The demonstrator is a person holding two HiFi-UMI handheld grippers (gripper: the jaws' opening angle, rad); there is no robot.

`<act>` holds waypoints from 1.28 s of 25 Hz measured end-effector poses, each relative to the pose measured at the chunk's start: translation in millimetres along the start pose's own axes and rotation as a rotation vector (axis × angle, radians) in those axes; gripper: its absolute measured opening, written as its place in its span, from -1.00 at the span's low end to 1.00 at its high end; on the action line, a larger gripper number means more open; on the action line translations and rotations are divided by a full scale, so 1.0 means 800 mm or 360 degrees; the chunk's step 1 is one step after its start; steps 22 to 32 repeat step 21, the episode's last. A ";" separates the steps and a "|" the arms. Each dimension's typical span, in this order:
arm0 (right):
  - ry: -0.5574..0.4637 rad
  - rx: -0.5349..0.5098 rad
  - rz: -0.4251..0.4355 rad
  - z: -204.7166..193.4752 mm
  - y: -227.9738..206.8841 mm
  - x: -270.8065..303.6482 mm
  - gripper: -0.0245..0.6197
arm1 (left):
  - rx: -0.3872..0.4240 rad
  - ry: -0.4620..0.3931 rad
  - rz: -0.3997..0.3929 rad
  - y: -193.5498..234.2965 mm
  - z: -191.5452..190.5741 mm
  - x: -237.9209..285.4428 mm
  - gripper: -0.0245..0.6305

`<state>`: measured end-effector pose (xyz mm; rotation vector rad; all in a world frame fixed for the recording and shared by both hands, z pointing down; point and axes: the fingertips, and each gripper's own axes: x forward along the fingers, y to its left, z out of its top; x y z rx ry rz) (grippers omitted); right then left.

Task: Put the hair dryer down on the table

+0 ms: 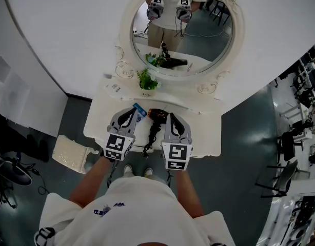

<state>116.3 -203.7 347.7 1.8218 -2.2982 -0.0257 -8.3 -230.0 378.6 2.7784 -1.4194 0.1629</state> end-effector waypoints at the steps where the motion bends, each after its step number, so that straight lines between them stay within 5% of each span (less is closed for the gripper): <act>1: 0.0001 0.0001 0.0001 0.000 0.000 0.000 -0.89 | 0.0000 -0.0001 0.0000 0.001 0.000 0.000 -0.90; 32: 0.0090 0.0093 -0.0011 -0.031 -0.020 0.010 -0.89 | -0.0045 0.0017 -0.0010 -0.002 -0.008 0.012 -0.90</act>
